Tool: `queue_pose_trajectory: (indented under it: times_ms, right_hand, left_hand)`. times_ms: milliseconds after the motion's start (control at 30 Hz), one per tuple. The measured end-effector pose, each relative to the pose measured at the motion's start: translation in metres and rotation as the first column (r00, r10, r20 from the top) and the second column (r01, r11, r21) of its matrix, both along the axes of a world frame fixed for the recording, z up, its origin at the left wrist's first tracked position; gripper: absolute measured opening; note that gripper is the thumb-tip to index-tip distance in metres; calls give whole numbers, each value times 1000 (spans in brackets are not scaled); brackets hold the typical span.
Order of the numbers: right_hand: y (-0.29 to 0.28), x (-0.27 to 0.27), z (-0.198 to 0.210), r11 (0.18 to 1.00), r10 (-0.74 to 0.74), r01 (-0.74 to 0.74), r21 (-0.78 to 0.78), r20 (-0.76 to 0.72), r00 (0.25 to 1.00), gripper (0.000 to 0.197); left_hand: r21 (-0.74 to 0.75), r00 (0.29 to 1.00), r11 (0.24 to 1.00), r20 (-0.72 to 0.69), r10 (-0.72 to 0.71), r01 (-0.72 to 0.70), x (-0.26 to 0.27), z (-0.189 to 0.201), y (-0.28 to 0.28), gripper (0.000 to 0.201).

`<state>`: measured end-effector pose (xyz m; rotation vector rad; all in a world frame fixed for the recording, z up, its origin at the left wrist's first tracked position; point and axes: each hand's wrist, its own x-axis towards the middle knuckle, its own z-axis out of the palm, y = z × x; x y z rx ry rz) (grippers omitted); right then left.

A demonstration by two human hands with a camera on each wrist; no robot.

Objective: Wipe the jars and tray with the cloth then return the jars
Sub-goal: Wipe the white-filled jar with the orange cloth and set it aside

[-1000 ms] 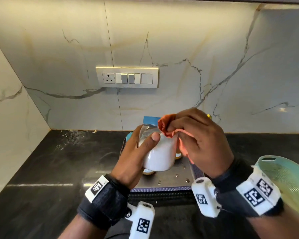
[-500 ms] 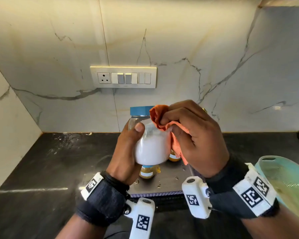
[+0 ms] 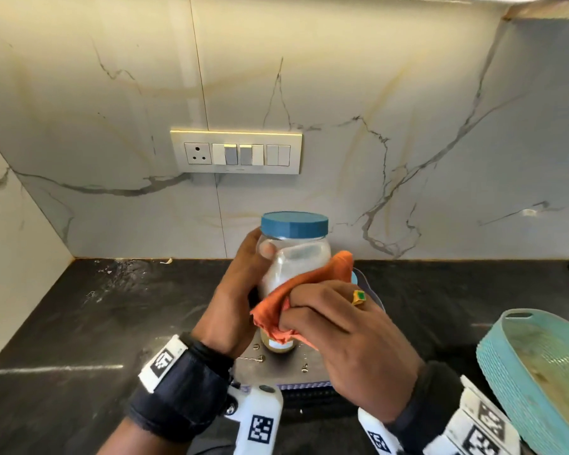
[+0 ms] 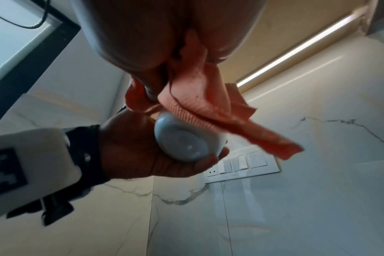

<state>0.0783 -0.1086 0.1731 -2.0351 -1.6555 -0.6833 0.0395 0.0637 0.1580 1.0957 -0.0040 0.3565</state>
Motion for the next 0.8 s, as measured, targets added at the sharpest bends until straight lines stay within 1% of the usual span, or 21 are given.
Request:
queue_pose_trajectory:
  times_ms: [67,100,133,167,200,233,267,300,400,467,567,600,633,667,733,800]
  right_hand:
    - [1,-2,-3,998,-25,28,-56,59,998,37]
    - [1,0,-2,997,-18,23,-69,67,998,32]
    - [1,6,1,998,-11,15,-59,60,998,26]
    - [0,14,5,1000,-3,3,-21,23,1000,22]
    - [1,25,10,999,0,2,39,-35,999,22]
    - [2,37,18,995,-13,23,101,-97,995,22]
    - [3,47,26,988,-34,56,145,-148,988,21]
    - [4,53,33,983,-42,71,167,-172,984,21]
    - [0,45,29,991,16,3,136,-139,990,20]
    - [-6,24,12,998,27,-22,59,-77,997,22]
    - [-13,9,-10,997,50,-51,-53,-19,999,21]
    - [-13,11,-8,997,61,-62,-47,-20,998,21]
    - [-11,14,-3,998,68,-68,-7,-42,997,22]
    - [-9,19,6,996,65,-60,60,-74,995,22]
    - [-2,31,28,984,34,-8,179,-142,989,20]
    - [1,38,44,974,24,24,227,-205,978,19]
  left_hand:
    - [139,999,989,-27,48,-44,3,-2,-6,84]
    - [153,998,987,-39,59,-52,5,-4,-8,83]
    - [137,997,989,-45,65,-59,6,-8,-8,73]
    - [101,997,994,-54,58,-52,7,-10,-9,60]
    - [69,997,997,-65,43,-38,7,-13,-11,49]
    - [55,996,998,-79,34,-30,6,-14,-12,41]
    - [39,996,999,-86,25,-22,6,-13,-14,38]
    - [19,996,1000,-82,18,-16,6,-12,-16,41]
    - [-96,996,995,-89,26,-34,9,-4,-17,74]
    - [-179,995,983,-94,16,-32,9,1,-14,85]
    - [-225,994,974,-112,13,-38,7,0,-8,104]
    - [-228,995,974,-101,-5,-19,7,-1,-8,107]
    - [-231,996,973,-88,-28,7,6,-1,-8,109]
    - [-227,995,973,-83,-48,28,6,-1,-10,111]
    - [-202,996,979,-81,-45,28,6,-1,-12,112]
    - [-173,996,984,-60,-61,50,6,-1,-14,100]
